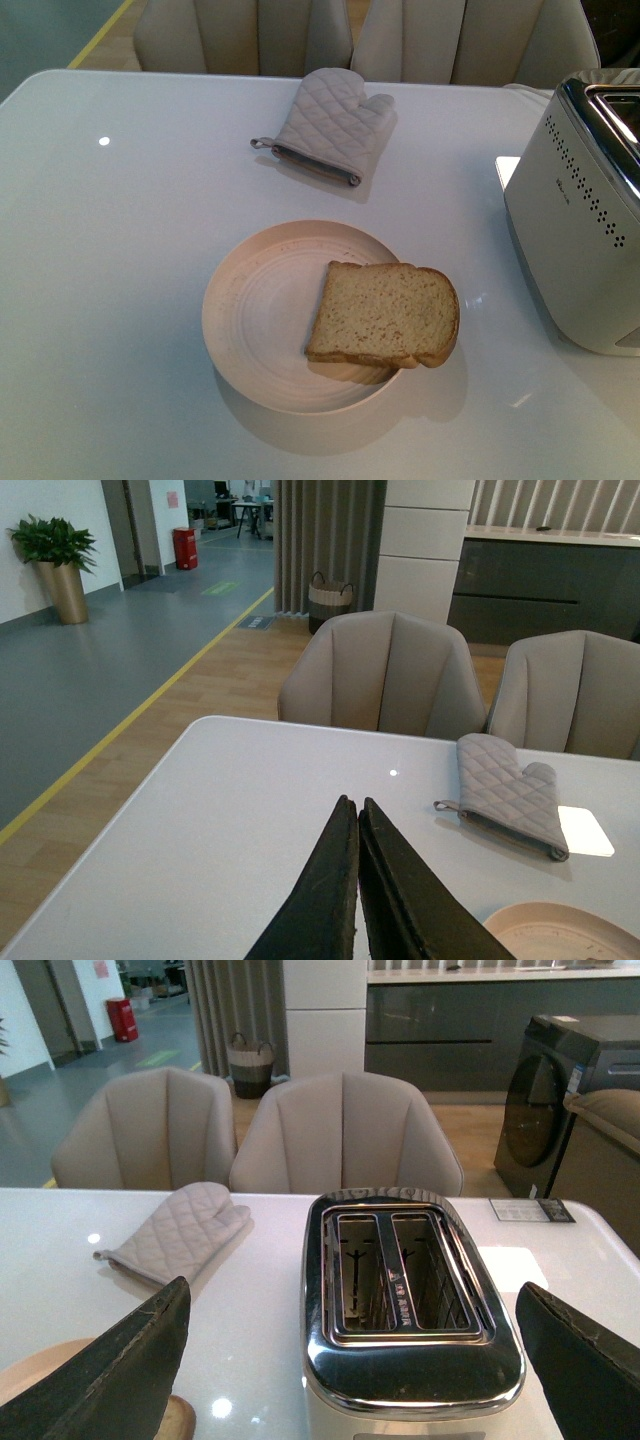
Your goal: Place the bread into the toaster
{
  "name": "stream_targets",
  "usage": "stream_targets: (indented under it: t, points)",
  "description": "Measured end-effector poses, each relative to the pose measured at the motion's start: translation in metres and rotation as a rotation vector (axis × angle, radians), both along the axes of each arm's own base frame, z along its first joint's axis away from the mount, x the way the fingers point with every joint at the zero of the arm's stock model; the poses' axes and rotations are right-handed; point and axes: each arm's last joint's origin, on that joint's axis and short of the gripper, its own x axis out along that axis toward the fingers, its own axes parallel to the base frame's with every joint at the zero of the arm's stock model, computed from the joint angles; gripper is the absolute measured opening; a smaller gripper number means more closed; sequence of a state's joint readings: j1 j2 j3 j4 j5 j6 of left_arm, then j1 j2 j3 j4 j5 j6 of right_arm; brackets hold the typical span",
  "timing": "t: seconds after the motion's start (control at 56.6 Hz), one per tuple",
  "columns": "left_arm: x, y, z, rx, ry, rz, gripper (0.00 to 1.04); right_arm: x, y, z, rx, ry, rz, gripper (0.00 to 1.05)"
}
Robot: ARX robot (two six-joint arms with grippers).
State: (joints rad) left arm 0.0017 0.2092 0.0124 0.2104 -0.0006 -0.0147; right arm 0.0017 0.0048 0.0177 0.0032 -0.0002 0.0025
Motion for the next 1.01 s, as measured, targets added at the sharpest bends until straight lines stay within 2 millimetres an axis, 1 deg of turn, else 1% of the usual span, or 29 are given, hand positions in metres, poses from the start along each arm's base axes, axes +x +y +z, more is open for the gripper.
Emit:
stream_targets:
  t: [0.141,0.212,0.283,0.477,0.548,0.565,0.707,0.724,0.777,0.795,0.883,0.901,0.954,0.989,1.007]
  points:
    - [-0.002,0.0,0.0,0.0,0.0,0.0,0.03,0.0,0.0,0.0,0.0,0.0,0.0,0.96]
    - [-0.009,0.0,-0.005,0.0,0.035,0.0,0.03,0.0,0.0,0.0,0.0,0.0,0.0,0.96]
    - [-0.013,0.0,-0.003,0.0,0.008,0.0,0.03,0.0,0.0,0.0,0.0,0.0,0.0,0.96]
    - [-0.013,0.0,-0.003,0.0,0.006,0.0,0.03,0.0,0.0,0.0,0.0,0.0,0.0,0.96]
    - [-0.013,0.0,-0.003,0.0,0.006,0.0,0.16,0.0,0.0,0.0,0.0,0.0,0.0,0.96]
    - [-0.013,0.0,-0.003,0.0,0.006,0.0,0.18,0.0,0.0,0.0,0.0,0.0,0.0,0.96]
    - [-0.013,0.0,-0.003,0.0,0.006,0.0,0.44,0.0,0.0,0.0,0.0,0.0,0.0,0.96]
    - [-0.013,0.0,-0.003,0.001,0.006,0.0,0.46,0.0,0.0,0.0,0.0,0.0,0.0,0.96]
    - [-0.013,0.0,-0.003,0.001,0.006,0.0,0.57,0.0,0.0,0.0,0.0,0.0,0.0,0.96]
    - [-0.013,0.0,-0.003,0.001,0.006,0.0,0.58,0.0,0.0,0.0,0.0,0.0,0.0,0.96]
    - [-0.013,0.0,-0.003,0.0,0.006,0.0,0.76,0.0,0.0,0.0,0.0,0.0,0.0,0.96]
    - [-0.013,0.0,-0.003,0.001,0.006,0.0,0.78,0.0,0.0,0.0,0.0,0.0,0.0,0.96]
    - [-0.013,0.0,-0.003,0.001,0.006,0.0,0.88,0.0,0.0,0.0,0.0,0.0,0.0,0.96]
    - [-0.013,0.0,-0.003,0.001,0.006,0.0,0.97,0.0,0.0,0.0,0.0,0.0,0.0,0.96]
    - [-0.013,0.0,-0.003,0.002,0.006,0.0,0.99,0.0,0.0,0.0,0.0,0.0,0.0,0.96]
